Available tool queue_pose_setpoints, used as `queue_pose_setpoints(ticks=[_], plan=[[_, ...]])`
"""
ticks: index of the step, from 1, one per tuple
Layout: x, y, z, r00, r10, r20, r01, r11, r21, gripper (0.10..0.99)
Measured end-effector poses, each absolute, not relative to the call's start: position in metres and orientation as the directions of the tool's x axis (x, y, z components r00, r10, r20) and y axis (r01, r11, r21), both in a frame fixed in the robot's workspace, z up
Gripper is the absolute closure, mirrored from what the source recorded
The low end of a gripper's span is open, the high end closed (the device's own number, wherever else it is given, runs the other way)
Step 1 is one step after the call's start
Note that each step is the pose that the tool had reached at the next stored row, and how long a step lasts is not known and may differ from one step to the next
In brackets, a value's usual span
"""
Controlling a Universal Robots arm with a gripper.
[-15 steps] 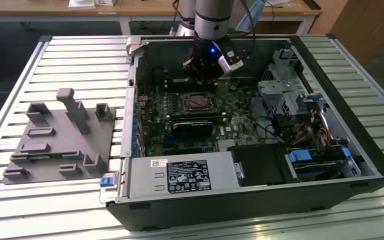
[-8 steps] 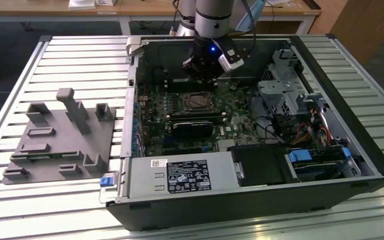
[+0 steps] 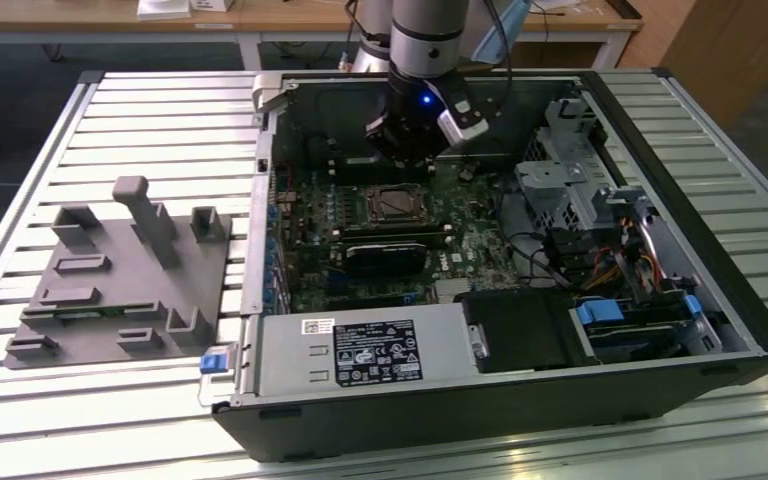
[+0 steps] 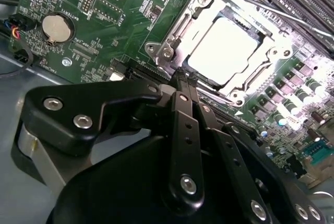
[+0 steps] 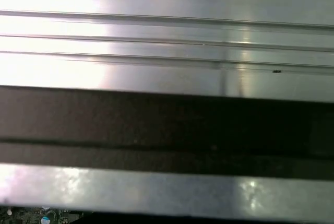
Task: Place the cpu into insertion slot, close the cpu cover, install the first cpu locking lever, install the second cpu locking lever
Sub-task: 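Install the first cpu locking lever, then install the second cpu locking lever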
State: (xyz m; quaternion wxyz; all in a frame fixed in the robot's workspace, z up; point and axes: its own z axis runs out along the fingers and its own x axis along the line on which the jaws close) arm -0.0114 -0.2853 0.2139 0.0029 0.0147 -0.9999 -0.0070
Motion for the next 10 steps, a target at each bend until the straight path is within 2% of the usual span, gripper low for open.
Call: queue_pose_setpoints(ticks=[10], plan=[[-0.0112, -0.2904, 0.2140, -1.000, -0.029, 0.006, -0.029, 0.999, 0.014, 0.980]])
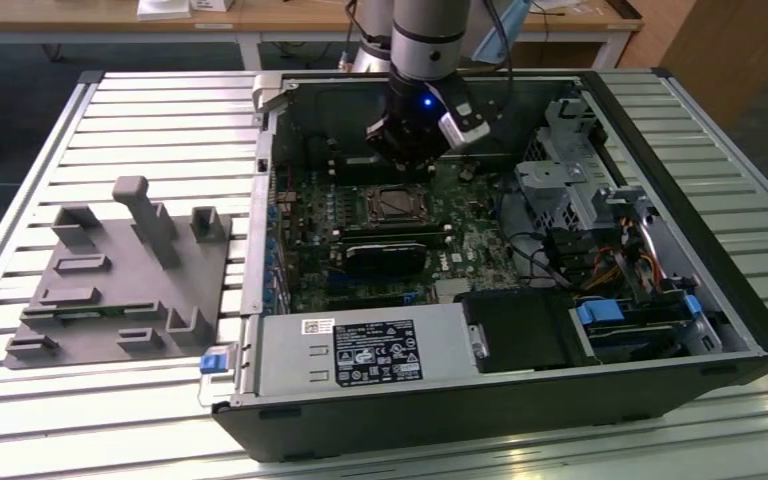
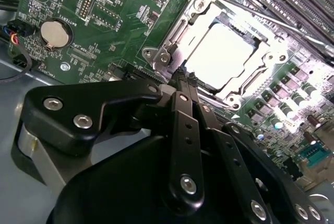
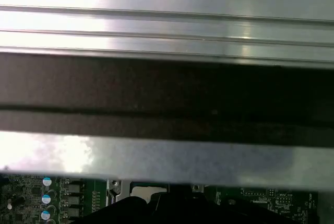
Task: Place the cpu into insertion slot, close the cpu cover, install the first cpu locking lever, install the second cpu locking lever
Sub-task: 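Install the second cpu locking lever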
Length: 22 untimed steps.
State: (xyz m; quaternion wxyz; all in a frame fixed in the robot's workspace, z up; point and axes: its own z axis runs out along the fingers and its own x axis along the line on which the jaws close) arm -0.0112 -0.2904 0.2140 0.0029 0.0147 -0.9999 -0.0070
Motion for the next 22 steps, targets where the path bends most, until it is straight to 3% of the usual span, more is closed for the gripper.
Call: queue_pose_setpoints(ticks=[22], plan=[[-0.0112, -0.2966, 0.2233, -1.000, -0.029, 0.006, -0.029, 0.999, 0.014, 0.980]])
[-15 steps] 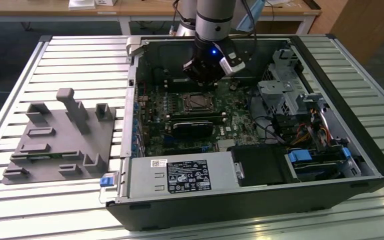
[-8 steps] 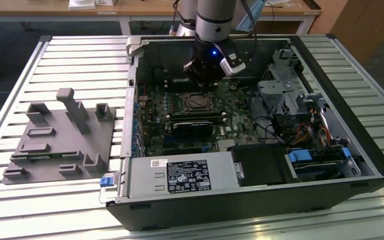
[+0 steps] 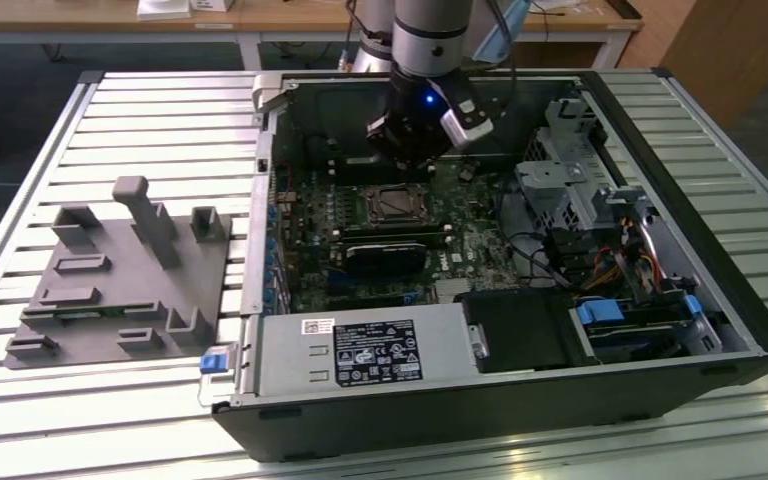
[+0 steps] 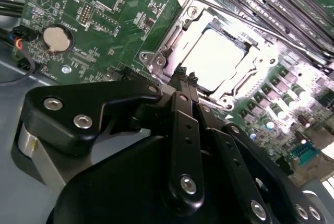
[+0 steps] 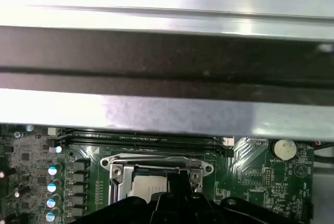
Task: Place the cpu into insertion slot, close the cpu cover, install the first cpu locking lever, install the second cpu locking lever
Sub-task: 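Install the second cpu locking lever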
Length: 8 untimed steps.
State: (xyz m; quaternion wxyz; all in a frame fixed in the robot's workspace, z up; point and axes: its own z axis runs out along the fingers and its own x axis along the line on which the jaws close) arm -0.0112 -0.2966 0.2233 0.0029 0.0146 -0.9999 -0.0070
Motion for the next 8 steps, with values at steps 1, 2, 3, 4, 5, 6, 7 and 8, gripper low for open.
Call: queue_pose_setpoints(ticks=[1, 2, 3, 4, 5, 6, 7, 8], plan=[[-0.0112, -0.2966, 0.2256, -1.000, -0.029, 0.006, -0.029, 0.999, 0.014, 0.980], [-0.0112, -0.2966, 0.2278, -1.000, -0.029, 0.006, -0.029, 0.999, 0.014, 0.980], [-0.0112, -0.2966, 0.2294, -1.000, -0.029, 0.006, -0.029, 0.999, 0.014, 0.980], [-0.0112, -0.2966, 0.2304, -1.000, -0.029, 0.006, -0.029, 0.999, 0.014, 0.980], [-0.0112, -0.2966, 0.2306, -1.000, -0.029, 0.006, -0.029, 0.999, 0.014, 0.980], [-0.0112, -0.2966, 0.2306, -1.000, -0.029, 0.005, -0.029, 0.999, 0.014, 0.980], [-0.0112, -0.2968, 0.2306, -1.000, -0.029, 0.005, -0.029, 0.999, 0.014, 0.980], [-0.0112, -0.2973, 0.2307, -1.000, -0.030, 0.006, -0.029, 0.999, 0.014, 0.980]])
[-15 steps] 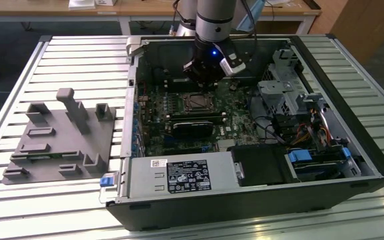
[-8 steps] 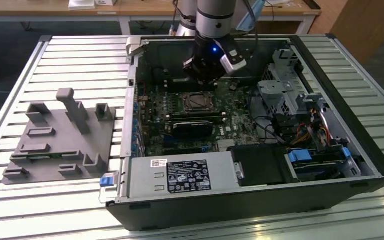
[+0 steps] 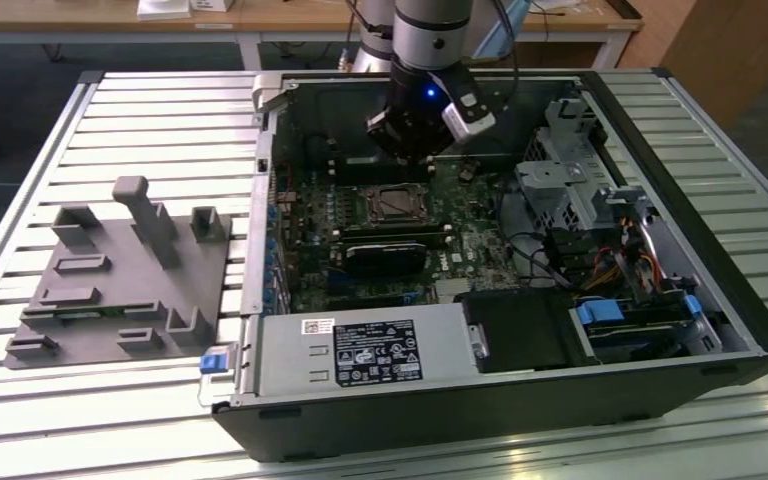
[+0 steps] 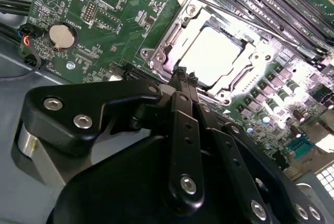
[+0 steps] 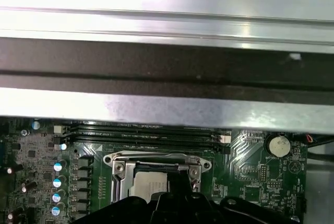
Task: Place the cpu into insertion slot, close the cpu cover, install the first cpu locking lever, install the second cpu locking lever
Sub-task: 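Install the second cpu locking lever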
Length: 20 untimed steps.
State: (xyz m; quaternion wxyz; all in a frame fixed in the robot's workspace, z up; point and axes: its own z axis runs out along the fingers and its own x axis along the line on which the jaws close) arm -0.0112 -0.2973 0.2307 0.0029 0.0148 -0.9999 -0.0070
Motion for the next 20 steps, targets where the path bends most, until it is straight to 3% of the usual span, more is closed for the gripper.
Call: queue_pose_setpoints(ticks=[20], plan=[[-0.011, -0.310, 0.233, -1.000, -0.029, 0.006, -0.029, 0.999, 0.014, 0.980]])
